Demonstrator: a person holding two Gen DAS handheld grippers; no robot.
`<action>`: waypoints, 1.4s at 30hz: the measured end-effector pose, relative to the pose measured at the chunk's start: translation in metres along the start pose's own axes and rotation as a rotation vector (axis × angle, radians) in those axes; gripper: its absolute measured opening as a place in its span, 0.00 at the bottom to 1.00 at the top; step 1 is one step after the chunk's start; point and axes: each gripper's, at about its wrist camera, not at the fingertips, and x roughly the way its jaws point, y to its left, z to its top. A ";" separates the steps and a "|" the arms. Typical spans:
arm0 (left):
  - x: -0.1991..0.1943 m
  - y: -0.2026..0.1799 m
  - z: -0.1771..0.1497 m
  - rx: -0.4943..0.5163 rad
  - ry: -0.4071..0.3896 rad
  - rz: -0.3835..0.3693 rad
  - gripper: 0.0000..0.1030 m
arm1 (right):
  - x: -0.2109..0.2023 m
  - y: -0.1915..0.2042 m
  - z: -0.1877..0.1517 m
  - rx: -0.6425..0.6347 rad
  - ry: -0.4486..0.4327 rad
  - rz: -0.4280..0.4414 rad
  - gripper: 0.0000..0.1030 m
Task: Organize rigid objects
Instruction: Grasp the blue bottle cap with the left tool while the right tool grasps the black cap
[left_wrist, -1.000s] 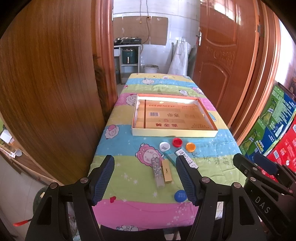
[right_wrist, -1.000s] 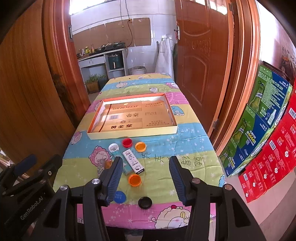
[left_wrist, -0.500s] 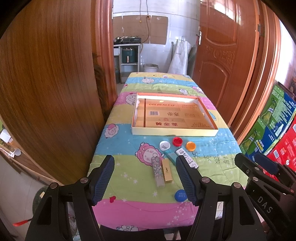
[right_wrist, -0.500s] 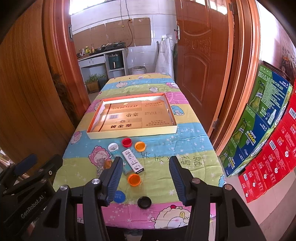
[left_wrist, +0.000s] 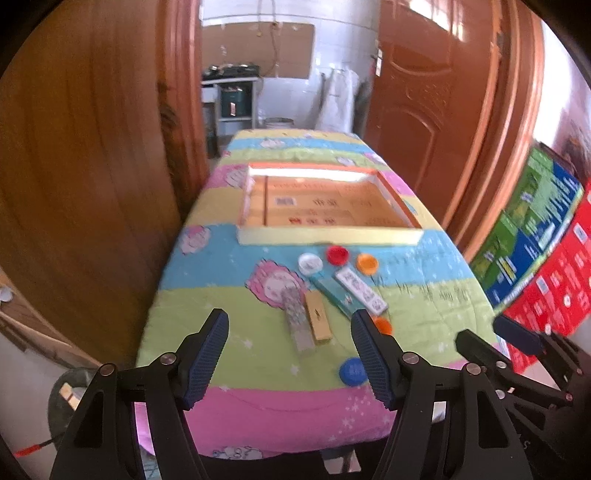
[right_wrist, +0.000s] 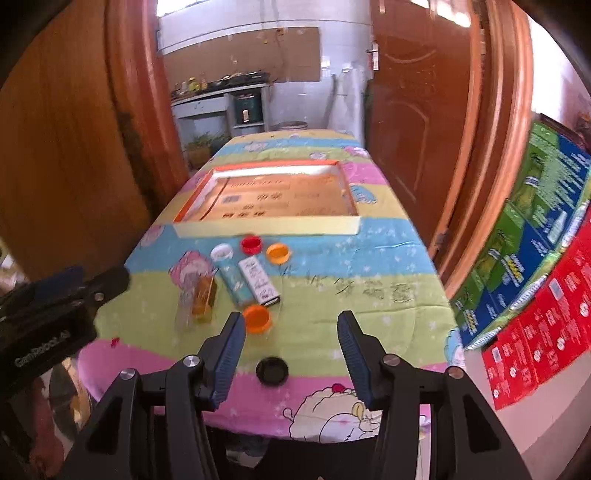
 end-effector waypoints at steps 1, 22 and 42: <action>0.004 -0.002 -0.005 0.009 0.007 -0.016 0.69 | 0.005 0.001 -0.005 -0.016 0.010 0.011 0.50; 0.095 -0.029 -0.051 0.067 0.258 -0.216 0.57 | 0.070 -0.003 -0.049 -0.095 0.207 0.111 0.50; 0.096 -0.037 -0.051 0.128 0.205 -0.233 0.29 | 0.078 -0.004 -0.048 -0.117 0.172 0.118 0.28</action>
